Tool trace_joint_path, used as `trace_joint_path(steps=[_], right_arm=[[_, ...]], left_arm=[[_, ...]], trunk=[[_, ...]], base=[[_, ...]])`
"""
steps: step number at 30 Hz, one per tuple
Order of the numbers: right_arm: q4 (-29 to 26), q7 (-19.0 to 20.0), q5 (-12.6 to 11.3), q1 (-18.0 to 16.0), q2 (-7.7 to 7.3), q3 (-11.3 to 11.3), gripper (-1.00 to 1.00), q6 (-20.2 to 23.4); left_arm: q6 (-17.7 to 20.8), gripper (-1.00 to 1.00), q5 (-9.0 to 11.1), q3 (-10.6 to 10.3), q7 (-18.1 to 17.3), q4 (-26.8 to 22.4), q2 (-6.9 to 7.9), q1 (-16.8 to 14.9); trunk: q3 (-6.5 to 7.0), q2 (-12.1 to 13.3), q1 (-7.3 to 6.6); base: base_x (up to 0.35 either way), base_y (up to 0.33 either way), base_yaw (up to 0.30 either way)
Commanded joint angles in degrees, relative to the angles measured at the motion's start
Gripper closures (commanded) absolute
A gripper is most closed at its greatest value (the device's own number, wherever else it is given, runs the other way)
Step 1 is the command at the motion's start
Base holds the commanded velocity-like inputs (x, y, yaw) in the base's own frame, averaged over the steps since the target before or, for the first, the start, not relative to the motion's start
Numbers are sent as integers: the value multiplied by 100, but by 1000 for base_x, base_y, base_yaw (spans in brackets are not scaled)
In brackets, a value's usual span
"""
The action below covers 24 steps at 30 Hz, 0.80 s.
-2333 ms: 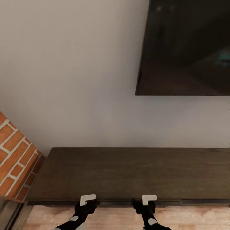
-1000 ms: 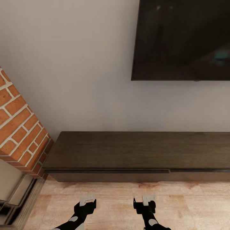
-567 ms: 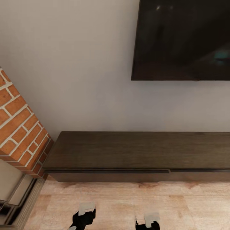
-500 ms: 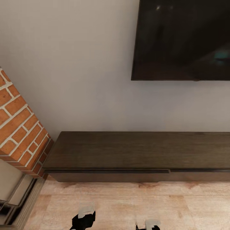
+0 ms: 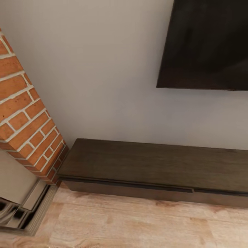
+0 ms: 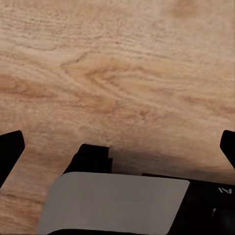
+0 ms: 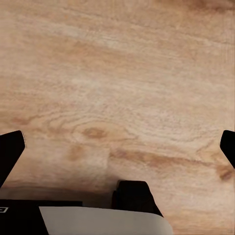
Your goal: Place each of the two pumpkins and all three candles from the living room inside a cabinet in the living room (use any cabinet), then make sure every cabinet is closed, and position the cauldron so it is next to a table in the living room.
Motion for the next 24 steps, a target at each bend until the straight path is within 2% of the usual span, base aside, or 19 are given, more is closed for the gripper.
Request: trace_joint_path(steps=[1, 7, 12, 13, 14, 24], right_arm=[[1, 0, 1, -2, 0, 1, -100, 1], [-2, 0, 1, 0, 0, 1, -100, 0], [-2, 0, 8, 0, 0, 1, -100, -1], [-2, 0, 9, -1, 0, 1, -100, -1], [-3, 0, 9, 1, 0, 1, -100, -6], [-3, 0, 9, 1, -8, 1, -100, -6]], left_arm=[[0, -100, 1, 5, 5, 1, 6, 4], [0, -100, 1, 8, 8, 11, 13, 11], [0, -100, 4, 9, 36, 25, 85, 13], [0, -100, 7, 9, 56, 30, 153, 13], [0, -100, 2, 9, 99, 28, 406, 14], [-9, -100, -8, 9, 78, 18, 499, 14]], trunk=[[0, 0, 0], [0, 0, 0], [0, 0, 0], [0, 0, 0], [0, 0, 0], [0, 0, 0]], base=[[0, 0, 288], [0, 0, 288], [0, 0, 288], [0, 0, 288], [0, 0, 288], [0, 0, 288]])
